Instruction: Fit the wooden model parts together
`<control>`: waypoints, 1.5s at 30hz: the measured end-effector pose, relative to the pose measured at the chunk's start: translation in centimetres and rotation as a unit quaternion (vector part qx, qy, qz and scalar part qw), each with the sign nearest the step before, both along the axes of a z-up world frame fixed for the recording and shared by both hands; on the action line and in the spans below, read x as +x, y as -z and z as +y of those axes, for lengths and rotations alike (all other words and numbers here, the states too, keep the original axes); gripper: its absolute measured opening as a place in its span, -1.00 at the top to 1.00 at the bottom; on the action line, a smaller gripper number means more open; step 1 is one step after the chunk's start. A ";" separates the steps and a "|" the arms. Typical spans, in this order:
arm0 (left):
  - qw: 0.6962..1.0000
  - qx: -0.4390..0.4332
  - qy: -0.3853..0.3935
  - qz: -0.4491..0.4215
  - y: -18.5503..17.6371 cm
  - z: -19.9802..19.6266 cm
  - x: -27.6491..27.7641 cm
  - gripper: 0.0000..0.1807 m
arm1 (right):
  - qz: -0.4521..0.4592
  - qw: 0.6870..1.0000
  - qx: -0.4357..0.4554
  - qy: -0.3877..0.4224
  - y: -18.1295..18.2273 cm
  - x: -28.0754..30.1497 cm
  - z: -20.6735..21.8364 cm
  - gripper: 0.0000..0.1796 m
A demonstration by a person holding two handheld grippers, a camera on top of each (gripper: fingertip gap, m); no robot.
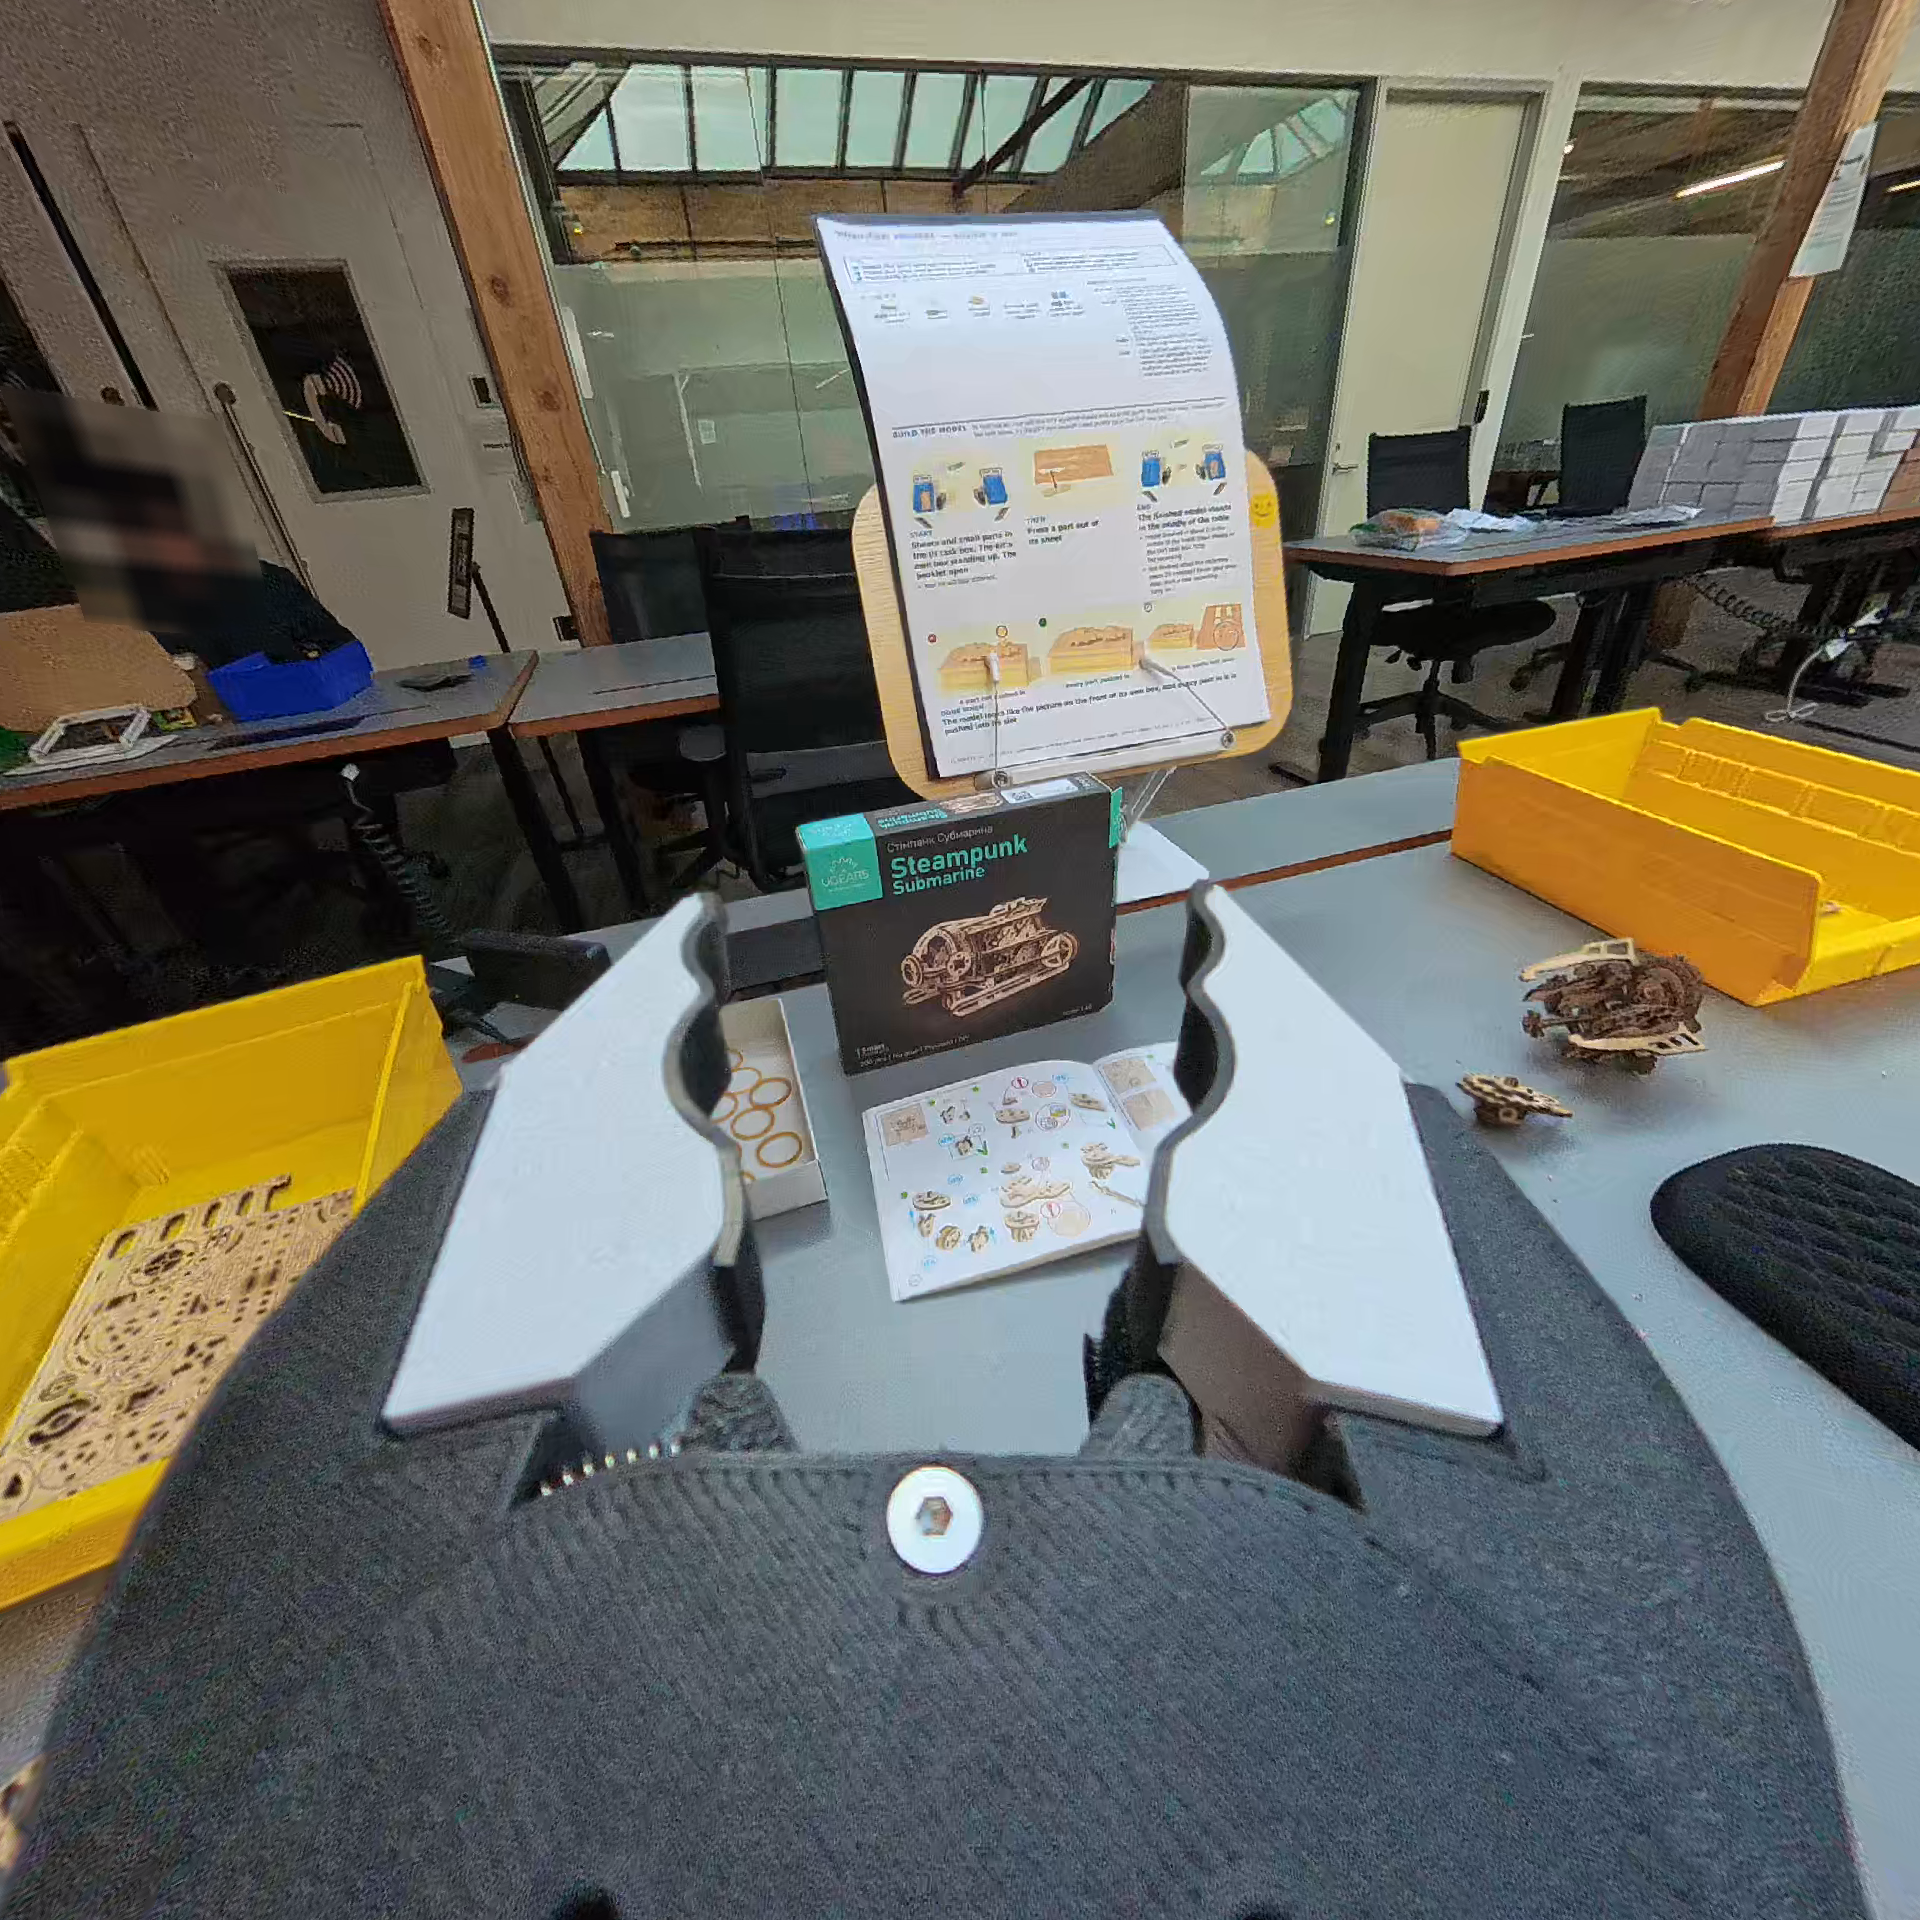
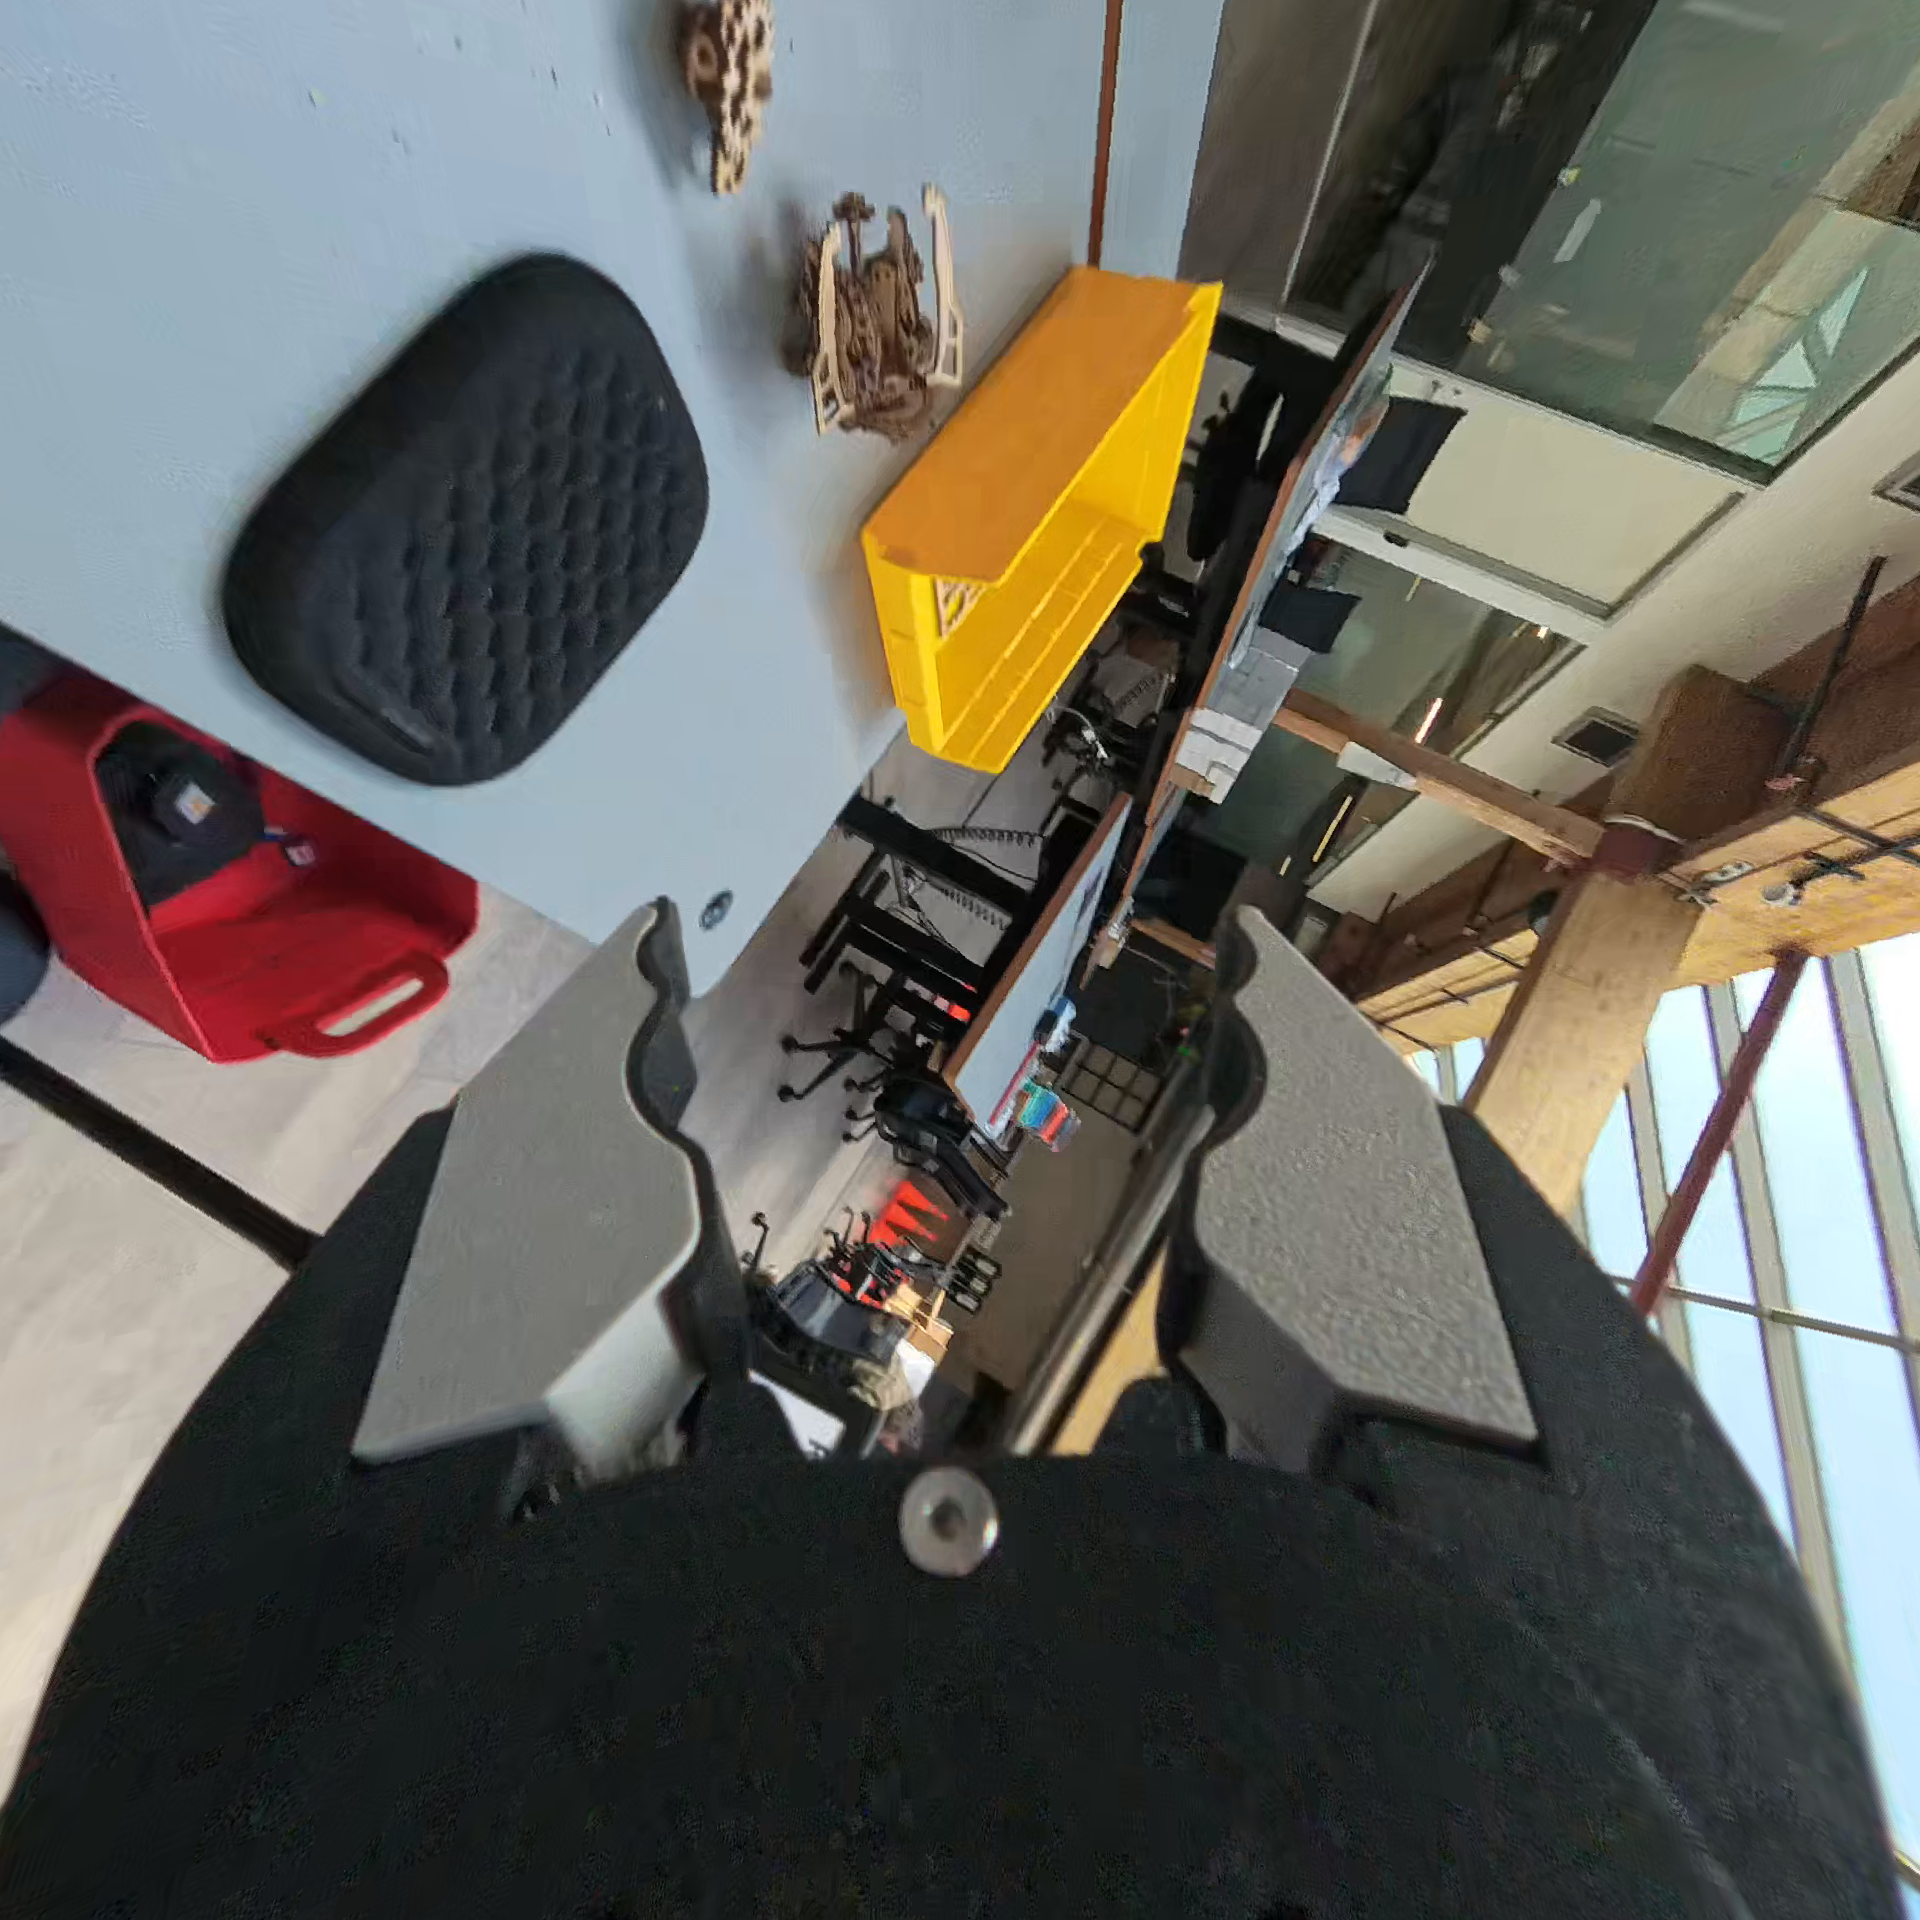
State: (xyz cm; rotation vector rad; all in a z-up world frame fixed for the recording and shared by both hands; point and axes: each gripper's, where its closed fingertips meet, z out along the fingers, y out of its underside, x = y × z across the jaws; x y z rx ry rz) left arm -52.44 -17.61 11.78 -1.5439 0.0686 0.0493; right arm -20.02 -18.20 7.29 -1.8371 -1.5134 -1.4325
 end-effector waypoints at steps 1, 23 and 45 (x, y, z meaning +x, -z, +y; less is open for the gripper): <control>1.000 -0.008 0.003 -0.004 0.5 -1.5 0.2 0.03 | -0.044 0.999 0.006 0.013 -1.0 1.3 -1.9 -0.11; 0.997 -0.080 0.015 -0.012 4.7 -4.6 0.3 -0.05 | -0.134 0.988 -0.060 0.044 -0.4 4.6 -3.2 -0.10; 0.889 -0.238 0.389 0.051 21.5 6.6 3.9 0.23 | 0.695 0.575 -0.143 -0.407 9.7 -16.4 19.3 -0.03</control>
